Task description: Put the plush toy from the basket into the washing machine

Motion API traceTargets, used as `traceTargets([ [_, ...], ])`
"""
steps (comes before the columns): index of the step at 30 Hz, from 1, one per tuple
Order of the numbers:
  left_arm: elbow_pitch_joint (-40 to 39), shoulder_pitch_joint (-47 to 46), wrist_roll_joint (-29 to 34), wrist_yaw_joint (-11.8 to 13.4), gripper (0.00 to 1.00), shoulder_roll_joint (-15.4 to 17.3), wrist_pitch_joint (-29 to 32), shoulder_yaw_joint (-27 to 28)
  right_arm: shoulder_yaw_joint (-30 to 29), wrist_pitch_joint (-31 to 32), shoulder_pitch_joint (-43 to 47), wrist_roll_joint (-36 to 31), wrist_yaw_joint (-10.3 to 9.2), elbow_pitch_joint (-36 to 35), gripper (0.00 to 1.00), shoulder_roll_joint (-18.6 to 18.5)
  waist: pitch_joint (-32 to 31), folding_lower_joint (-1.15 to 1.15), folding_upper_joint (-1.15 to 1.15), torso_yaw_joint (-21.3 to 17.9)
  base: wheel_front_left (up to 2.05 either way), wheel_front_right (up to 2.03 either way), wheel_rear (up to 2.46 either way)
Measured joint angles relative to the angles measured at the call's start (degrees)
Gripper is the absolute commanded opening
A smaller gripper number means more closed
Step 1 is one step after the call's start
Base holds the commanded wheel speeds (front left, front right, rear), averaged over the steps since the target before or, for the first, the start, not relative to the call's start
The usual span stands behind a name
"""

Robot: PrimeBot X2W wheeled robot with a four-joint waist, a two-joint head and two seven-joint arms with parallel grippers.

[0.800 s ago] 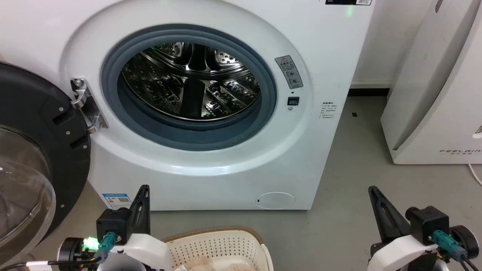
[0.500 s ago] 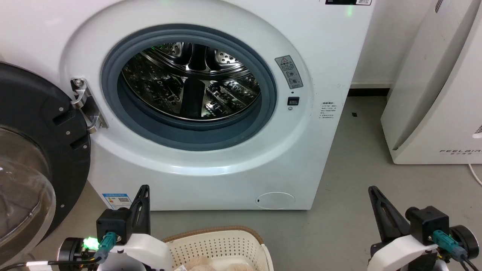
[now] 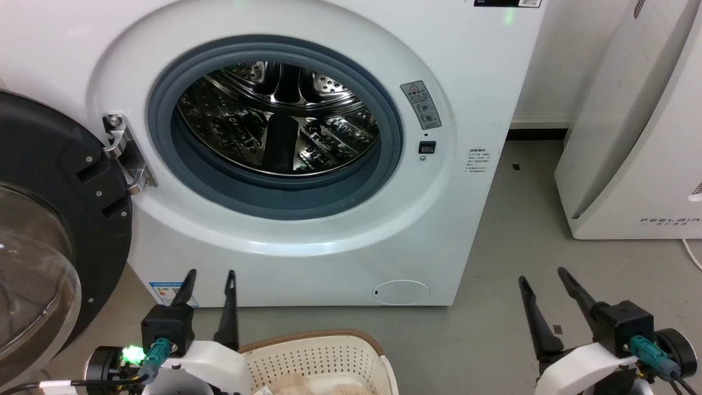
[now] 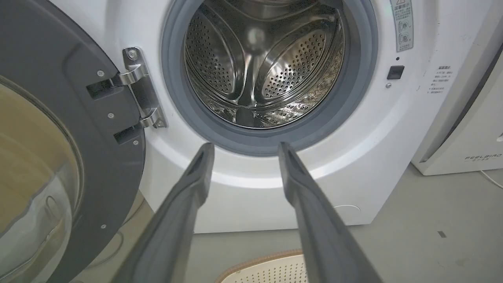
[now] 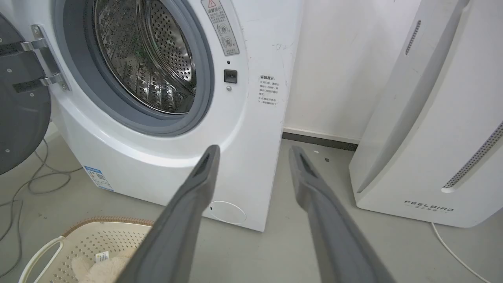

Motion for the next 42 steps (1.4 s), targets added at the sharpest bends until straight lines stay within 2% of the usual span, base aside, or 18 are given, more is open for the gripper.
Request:
traceTargets([
  [20,1.8,0.01,-1.64,0.53,1.0,-0.01,-2.1,-1.91,-0.15,-2.04,0.02,1.62,0.0,-0.01,1.0,0.0,0.81,0.0,0.0,-0.42,0.0,0.0,0.0],
  [42,12.8,-2.61,-4.23,0.52,1.0,-0.01,-4.66,-4.78,0.57,-4.59,-0.01,2.8,0.0,-0.77,1.0,0.0,4.96,0.0,0.0,-1.49,0.0,0.0,0.0],
])
